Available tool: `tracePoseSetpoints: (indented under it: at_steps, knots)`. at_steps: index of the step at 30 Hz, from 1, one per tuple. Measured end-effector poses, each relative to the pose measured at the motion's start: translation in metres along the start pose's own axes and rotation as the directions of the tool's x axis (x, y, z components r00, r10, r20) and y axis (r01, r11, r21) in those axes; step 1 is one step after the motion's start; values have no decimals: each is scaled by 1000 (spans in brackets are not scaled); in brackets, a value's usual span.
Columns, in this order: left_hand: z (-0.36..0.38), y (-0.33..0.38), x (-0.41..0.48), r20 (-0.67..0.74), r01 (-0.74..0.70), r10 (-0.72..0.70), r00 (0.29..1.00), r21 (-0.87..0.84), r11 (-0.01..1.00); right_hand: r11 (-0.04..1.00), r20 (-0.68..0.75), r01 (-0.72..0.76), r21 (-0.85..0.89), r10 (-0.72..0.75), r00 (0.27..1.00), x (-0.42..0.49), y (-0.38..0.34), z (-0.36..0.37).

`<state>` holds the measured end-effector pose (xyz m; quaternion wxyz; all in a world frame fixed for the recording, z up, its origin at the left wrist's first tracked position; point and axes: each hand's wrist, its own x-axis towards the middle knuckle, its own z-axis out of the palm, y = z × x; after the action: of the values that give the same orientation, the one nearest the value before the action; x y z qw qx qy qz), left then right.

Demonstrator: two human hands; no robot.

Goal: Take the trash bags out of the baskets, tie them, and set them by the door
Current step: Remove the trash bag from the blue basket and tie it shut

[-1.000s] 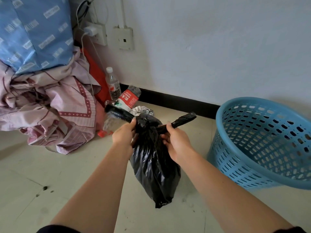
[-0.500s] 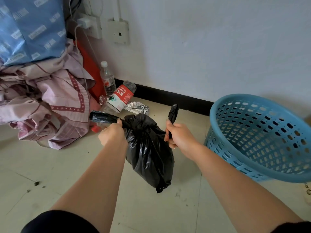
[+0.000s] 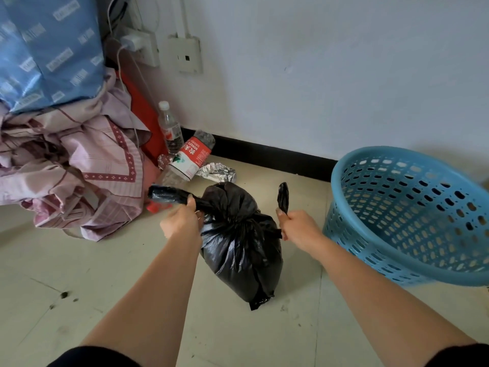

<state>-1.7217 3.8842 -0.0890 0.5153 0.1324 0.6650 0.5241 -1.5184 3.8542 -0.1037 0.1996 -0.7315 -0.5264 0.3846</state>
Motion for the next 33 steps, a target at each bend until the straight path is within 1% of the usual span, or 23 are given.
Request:
tracePoseSetpoints:
  at_steps: [2, 3, 5, 7, 8, 10, 11, 13, 15, 16, 17, 19, 20, 21, 22, 23, 24, 26, 27, 29, 31, 33]
  knots:
    - [4, 1, -1, 49, -151, 148, 988, 57, 987, 983, -73, 30, 179, -17, 997, 0, -12, -8]
    - [7, 3, -1, 61, -246, 242, 968, 82, 966, 966, -102, 51, 255, -25, 994, -1, -19, -10]
    - [16, 7, -6, 163, -408, 386, 908, 137, 903, 933, -123, 89, 350, -48, 991, -3, -36, -11]
    - [21, 8, -13, 311, -519, 455, 835, 168, 838, 895, -151, 141, 423, -83, 985, -4, -52, -11]
    - [22, 9, -18, 378, -544, 455, 806, 173, 821, 877, -177, 177, 447, -107, 978, -5, -59, -12]
    - [23, 9, -23, 464, -611, 477, 746, 194, 767, 853, -222, 239, 464, -150, 964, -6, -68, -17]
    - [23, 8, -22, 499, -664, 499, 708, 229, 712, 840, -227, 251, 481, -157, 961, -6, -69, -21]
    - [20, 8, -22, 576, -751, 515, 635, 304, 586, 787, -204, 231, 573, -135, 970, -5, -69, -28]
    - [17, 5, -21, 663, -824, 508, 550, 332, 458, 722, -160, 200, 663, -124, 979, -5, -72, -35]
    - [16, 4, -24, 695, -843, 492, 524, 344, 413, 706, -130, 190, 682, -139, 982, -5, -73, -37]
    - [15, 3, -25, 723, -862, 481, 497, 347, 369, 708, -90, 178, 684, -160, 983, -6, -76, -40]
    - [16, 1, -28, 772, -894, 454, 444, 348, 282, 748, -10, 161, 644, -202, 979, -12, -80, -42]
    - [17, 1, -31, 790, -904, 440, 426, 356, 235, 778, -1, 163, 607, -205, 979, -14, -82, -42]
    - [17, 2, -33, 804, -910, 428, 414, 362, 200, 803, -21, 167, 571, -189, 982, -14, -82, -43]
    - [18, 2, -35, 809, -909, 414, 417, 368, 197, 821, -64, 177, 543, -170, 983, -13, -82, -43]
    - [19, 2, -35, 809, -904, 404, 426, 367, 218, 829, -106, 194, 525, -163, 981, -10, -82, -43]
    - [20, 1, -35, 806, -891, 383, 451, 379, 252, 832, -131, 225, 507, -183, 974, -11, -82, -44]
    - [22, -2, -35, 789, -844, 316, 528, 446, 298, 847, -148, 298, 440, -259, 954, -11, -83, -46]
    - [24, -4, -34, 770, -818, 285, 570, 499, 286, 854, -145, 329, 402, -295, 944, -12, -85, -47]
    - [27, -11, -31, 733, -778, 262, 628, 590, 217, 860, -125, 375, 345, -354, 927, -18, -88, -49]
    - [31, -16, -32, 715, -763, 271, 645, 622, 174, 846, -108, 407, 345, -395, 912, -23, -91, -51]
    - [34, -19, -35, 710, -764, 288, 643, 620, 177, 829, -114, 424, 365, -412, 904, -27, -95, -54]
